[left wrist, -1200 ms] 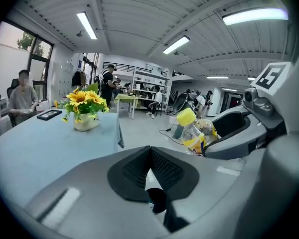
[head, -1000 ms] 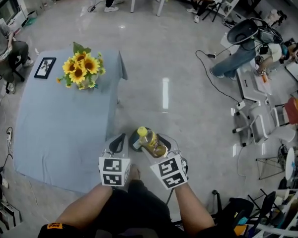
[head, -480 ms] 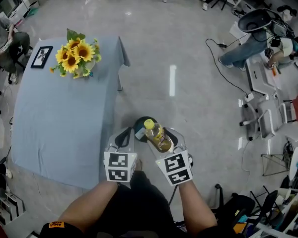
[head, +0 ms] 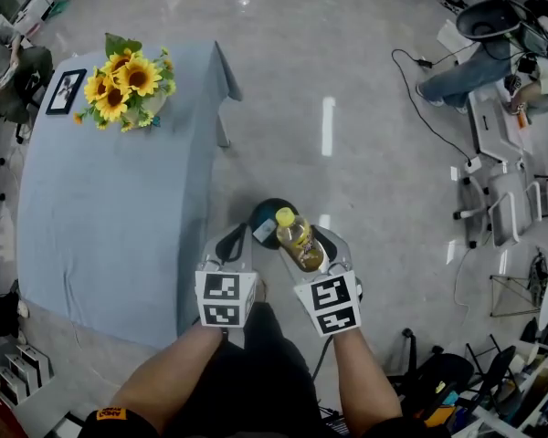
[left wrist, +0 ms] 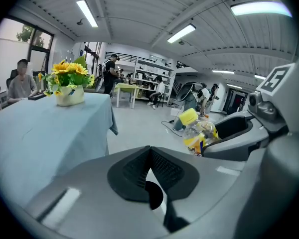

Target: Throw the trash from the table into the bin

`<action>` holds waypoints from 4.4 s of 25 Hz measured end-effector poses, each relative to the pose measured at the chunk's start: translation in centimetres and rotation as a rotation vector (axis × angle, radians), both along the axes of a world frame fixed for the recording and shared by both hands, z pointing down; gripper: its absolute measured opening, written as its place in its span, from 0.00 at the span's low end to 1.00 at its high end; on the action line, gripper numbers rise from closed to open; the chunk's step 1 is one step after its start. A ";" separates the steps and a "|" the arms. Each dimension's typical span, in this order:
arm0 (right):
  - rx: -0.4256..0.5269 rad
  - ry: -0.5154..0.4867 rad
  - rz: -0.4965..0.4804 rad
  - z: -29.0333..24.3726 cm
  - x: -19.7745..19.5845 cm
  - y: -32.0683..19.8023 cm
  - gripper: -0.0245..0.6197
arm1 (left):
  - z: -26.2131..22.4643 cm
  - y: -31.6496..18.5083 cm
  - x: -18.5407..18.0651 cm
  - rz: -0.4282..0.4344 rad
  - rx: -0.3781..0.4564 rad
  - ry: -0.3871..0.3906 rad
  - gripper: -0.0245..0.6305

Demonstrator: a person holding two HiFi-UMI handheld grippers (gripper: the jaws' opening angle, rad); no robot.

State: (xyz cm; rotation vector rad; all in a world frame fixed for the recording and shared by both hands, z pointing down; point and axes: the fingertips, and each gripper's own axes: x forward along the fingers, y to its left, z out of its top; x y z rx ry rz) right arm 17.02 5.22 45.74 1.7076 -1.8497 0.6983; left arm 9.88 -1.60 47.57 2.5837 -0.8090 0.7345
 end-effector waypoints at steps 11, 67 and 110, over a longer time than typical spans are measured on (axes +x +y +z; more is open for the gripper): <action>-0.042 -0.024 0.019 6.2 1.3 -0.3 0.47 | 5.5 -0.9 1.1 -0.011 -0.032 -0.020 0.05; -0.185 -0.170 0.139 39.1 3.6 -1.5 0.47 | 36.4 -2.9 2.6 -0.078 -0.125 -0.142 0.05; -0.462 -0.246 0.022 58.3 -0.8 -3.0 0.48 | 48.1 -2.6 1.0 -0.023 -0.187 -0.296 0.05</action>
